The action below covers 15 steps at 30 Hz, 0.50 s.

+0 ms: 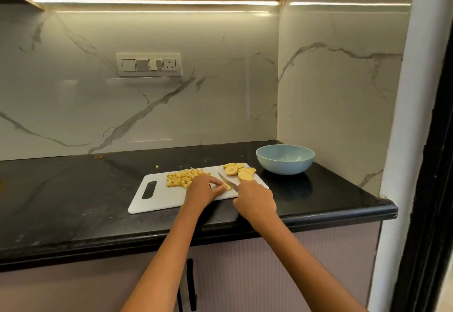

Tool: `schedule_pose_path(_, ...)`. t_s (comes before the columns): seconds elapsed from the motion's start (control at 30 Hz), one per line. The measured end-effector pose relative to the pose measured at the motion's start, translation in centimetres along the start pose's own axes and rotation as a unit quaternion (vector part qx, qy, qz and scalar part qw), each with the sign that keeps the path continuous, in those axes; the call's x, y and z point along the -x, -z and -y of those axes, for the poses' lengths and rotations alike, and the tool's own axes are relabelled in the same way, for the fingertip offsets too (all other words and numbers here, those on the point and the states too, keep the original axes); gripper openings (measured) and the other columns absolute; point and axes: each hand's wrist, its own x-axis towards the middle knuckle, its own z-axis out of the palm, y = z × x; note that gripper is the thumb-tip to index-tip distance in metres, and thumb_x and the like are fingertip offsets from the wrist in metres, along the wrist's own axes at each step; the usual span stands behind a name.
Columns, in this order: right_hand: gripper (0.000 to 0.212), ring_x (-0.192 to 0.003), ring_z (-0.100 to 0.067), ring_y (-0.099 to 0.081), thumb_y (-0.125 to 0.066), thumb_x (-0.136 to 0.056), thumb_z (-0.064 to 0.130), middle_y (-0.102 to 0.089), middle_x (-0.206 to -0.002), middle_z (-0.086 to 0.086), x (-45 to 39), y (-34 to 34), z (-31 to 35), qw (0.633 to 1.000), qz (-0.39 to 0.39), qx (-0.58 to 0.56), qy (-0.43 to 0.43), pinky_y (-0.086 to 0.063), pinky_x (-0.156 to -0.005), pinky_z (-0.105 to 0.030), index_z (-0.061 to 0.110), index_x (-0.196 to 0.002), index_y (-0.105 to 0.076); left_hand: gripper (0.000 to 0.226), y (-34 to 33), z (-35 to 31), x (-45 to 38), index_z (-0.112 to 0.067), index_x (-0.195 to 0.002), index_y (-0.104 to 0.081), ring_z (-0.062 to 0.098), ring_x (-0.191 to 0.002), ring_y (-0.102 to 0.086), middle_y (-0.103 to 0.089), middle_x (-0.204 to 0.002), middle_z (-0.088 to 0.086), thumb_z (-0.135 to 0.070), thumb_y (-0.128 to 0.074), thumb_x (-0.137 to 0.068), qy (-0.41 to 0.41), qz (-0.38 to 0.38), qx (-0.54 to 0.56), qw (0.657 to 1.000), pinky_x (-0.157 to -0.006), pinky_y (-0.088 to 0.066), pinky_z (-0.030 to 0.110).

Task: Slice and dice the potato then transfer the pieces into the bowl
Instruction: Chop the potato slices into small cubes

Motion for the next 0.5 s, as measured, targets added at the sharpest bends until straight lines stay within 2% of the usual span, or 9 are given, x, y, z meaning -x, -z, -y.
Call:
schedule_pose_path(0.23, 0.023, -0.100, -0.022, -0.061, -0.046, -0.097, 0.012, -0.060, -0.115, -0.010, 0.4, 0.0, 1.0, 0.996, 0.002, 0.073, 0.051, -0.045, -0.078, -0.028, 0.008, -0.118, -0.054, 0.020, 0.3, -0.4, -0.4, -0.016, -0.098, -0.074, 0.016, -0.099, -0.058, -0.069, -0.110, -0.001, -0.027, -0.068, -0.083, -0.001, 0.005, -0.015, 1.000, -0.078, -0.046, 0.027)
schedule_pose_path(0.33, 0.024, -0.099, -0.021, -0.060, -0.044, -0.098, 0.012, -0.059, -0.115, -0.010, 1.3, 0.2, 0.7, 0.994, 0.012, 0.086, 0.066, -0.045, -0.079, -0.027, 0.008, -0.120, -0.053, 0.022, 0.3, -0.2, -0.4, -0.016, -0.100, -0.074, 0.016, -0.104, -0.058, -0.067, -0.114, 0.000, -0.029, -0.068, -0.083, -0.004, 0.008, -0.033, 0.999, -0.083, -0.047, 0.030)
schedule_pose_path(0.5, 0.025, -0.099, -0.022, -0.061, -0.044, -0.097, 0.011, -0.059, -0.114, -0.010, 1.7, 0.2, 0.7, 0.992, 0.001, 0.106, 0.069, -0.047, -0.080, -0.028, 0.006, -0.121, -0.053, 0.021, 0.2, -0.1, -0.3, -0.017, -0.099, -0.074, 0.014, -0.098, -0.059, -0.068, -0.111, -0.001, -0.030, -0.068, -0.083, -0.010, 0.003, -0.028, 1.000, -0.077, -0.047, 0.027)
